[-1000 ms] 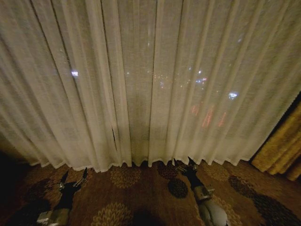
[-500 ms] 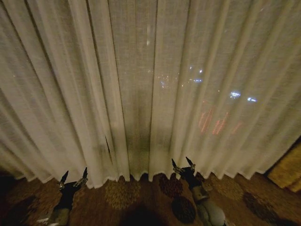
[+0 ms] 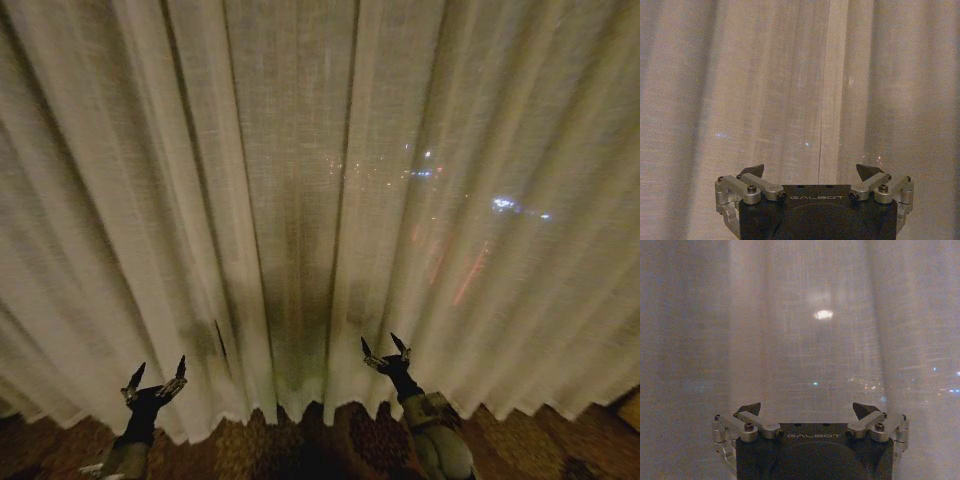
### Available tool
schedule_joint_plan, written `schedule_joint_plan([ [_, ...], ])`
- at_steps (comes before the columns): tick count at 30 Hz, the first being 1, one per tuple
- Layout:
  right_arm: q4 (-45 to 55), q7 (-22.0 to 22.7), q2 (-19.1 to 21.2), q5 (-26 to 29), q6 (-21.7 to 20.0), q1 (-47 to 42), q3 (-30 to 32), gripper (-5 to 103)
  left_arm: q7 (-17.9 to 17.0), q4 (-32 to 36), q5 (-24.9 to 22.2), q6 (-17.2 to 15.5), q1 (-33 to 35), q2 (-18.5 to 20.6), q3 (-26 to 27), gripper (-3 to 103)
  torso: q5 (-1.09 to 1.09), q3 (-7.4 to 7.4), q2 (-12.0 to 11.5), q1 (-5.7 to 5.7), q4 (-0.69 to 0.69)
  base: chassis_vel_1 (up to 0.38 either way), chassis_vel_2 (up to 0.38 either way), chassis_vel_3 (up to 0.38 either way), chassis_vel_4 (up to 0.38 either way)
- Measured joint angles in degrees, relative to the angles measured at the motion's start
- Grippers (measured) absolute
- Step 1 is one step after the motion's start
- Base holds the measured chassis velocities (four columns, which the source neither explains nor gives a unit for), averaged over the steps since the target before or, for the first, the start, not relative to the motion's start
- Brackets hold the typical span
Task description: Open the curtains by pulling them apart, changing their state from closed to fully open.
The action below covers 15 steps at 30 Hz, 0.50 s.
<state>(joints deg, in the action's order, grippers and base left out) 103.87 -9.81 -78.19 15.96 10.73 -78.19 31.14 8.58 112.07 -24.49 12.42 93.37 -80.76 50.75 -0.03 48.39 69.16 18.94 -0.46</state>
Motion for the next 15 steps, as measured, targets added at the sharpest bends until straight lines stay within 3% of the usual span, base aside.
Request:
schedule_joint_plan([
  [7, 0.0, 1.6, 0.1, 1.2, -0.5, 1.3, -0.8, 100, 0.0, 0.0, 0.0, 0.0, 0.0, 0.0, 0.0, 100, 0.02, 0.01, 0.0, 0.02, 0.01, -0.110, 0.120, 0.070, -0.098],
  [15, -0.9, -3.6, 0.8, 3.3, -0.6, 2.2, -1.2, 100, 0.0, 0.0, 0.0, 0.0, 0.0, 0.0, 0.0, 100, 0.03, -0.05, 0.1, -0.16, 0.00, 0.025, -0.043, -0.019, 0.045],
])
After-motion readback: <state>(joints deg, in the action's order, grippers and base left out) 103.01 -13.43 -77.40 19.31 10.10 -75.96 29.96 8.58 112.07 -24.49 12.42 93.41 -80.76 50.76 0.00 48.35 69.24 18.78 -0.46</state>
